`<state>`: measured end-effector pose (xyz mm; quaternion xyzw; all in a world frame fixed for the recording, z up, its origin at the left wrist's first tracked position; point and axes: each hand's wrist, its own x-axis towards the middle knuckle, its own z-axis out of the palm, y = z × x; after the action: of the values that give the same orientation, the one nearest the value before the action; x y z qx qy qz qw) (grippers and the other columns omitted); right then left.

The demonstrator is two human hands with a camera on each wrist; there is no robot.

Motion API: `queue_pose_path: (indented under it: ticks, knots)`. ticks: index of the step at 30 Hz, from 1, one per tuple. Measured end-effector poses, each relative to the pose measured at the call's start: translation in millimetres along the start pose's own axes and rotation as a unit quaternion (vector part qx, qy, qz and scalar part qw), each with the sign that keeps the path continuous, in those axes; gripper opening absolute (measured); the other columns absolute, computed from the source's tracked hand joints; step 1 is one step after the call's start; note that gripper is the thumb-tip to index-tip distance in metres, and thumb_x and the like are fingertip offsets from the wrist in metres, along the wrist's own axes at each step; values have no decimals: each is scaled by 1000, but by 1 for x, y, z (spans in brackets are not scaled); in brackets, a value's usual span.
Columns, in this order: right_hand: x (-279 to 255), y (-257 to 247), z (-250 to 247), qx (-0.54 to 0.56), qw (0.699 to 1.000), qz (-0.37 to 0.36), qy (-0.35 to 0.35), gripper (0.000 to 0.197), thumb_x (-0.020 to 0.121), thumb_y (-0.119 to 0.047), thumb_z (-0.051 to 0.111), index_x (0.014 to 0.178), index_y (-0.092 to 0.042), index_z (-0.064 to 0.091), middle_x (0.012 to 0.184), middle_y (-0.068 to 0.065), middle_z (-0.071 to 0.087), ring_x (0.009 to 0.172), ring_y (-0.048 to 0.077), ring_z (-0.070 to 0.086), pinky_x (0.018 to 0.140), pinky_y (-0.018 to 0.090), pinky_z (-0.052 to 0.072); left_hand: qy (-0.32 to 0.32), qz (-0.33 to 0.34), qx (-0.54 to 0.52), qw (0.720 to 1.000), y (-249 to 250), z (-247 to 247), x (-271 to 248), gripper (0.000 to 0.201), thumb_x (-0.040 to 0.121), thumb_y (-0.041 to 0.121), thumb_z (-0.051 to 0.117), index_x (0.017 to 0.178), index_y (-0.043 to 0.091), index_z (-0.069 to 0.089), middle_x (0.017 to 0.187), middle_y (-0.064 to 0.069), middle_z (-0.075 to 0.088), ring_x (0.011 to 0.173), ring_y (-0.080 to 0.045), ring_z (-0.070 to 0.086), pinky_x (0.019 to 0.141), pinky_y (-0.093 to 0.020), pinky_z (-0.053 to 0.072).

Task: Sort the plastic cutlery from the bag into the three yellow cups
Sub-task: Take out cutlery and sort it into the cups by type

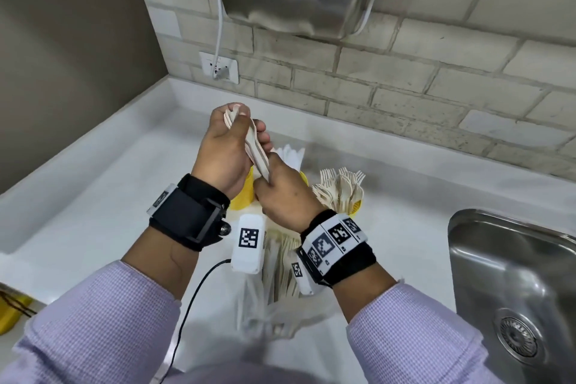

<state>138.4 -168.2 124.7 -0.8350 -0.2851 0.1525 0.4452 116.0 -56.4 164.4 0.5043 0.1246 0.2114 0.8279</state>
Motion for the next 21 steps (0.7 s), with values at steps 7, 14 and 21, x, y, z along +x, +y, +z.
queue_pose_path:
  ticks: [7,14,21]
  knots:
    - [3,-12,1,180,983,15,31,13,94,-15,47,85,-17,55,54,-12,48,41,2,41,45,20,31,-145,2,231,962,16,-24,-6,35,92,5,72,124,7,58,108,-12,76,96,-18,72,82,-25,55]
    - [8,8,12,107,991,77,-31,17,97,-17,52,112,-12,57,80,0,57,59,20,55,55,38,56,-71,82,412,905,32,-61,19,22,85,22,83,100,14,70,94,0,79,88,-14,73,84,-27,56]
    - [19,30,29,-62,997,34,-9,35,95,-17,56,128,-8,59,110,8,59,95,24,60,90,34,48,-21,118,579,807,20,-88,51,18,81,25,83,93,20,70,82,15,73,81,-4,66,77,-27,50]
